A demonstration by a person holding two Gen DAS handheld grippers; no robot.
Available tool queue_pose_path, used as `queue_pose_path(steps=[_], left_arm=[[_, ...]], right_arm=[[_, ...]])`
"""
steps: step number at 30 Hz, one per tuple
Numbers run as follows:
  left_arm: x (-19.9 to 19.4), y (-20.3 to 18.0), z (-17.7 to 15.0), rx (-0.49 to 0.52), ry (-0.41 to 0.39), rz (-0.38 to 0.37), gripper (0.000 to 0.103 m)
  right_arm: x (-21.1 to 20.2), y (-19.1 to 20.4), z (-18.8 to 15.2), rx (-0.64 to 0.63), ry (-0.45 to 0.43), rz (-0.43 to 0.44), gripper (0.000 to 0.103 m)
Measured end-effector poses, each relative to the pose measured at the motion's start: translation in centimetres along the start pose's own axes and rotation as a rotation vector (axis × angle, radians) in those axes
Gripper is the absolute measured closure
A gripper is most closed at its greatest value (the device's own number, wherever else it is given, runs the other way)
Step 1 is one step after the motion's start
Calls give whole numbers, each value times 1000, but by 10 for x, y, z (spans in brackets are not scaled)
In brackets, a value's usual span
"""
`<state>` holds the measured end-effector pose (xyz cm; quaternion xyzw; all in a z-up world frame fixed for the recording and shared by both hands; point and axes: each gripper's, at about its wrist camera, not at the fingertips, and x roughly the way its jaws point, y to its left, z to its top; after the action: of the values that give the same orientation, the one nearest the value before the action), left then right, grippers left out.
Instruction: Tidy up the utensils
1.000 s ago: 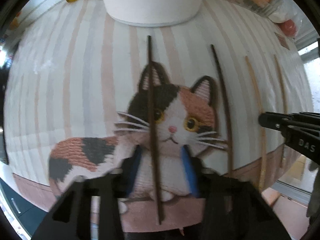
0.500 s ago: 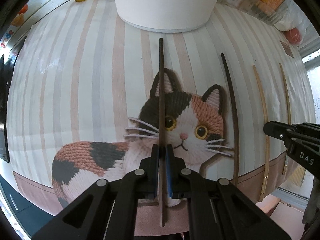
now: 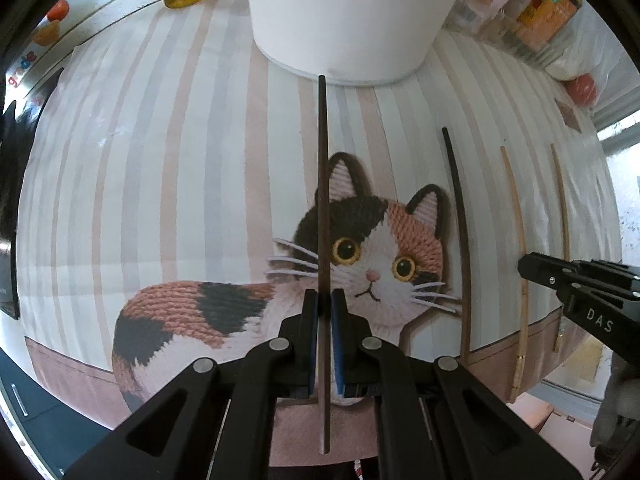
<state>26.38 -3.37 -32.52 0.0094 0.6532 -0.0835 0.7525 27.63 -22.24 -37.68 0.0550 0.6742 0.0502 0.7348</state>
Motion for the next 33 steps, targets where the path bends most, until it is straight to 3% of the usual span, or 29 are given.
queue_pose_path(steps=[19,33], left_arm=[[-48,24,2,-23,-75,-41,99],[-97,54,-5,-70,-160,-64,99]], right_arm=[[-55,-5,11,7,-100,140,97],[-93,19,27,-17,-181,203,97]])
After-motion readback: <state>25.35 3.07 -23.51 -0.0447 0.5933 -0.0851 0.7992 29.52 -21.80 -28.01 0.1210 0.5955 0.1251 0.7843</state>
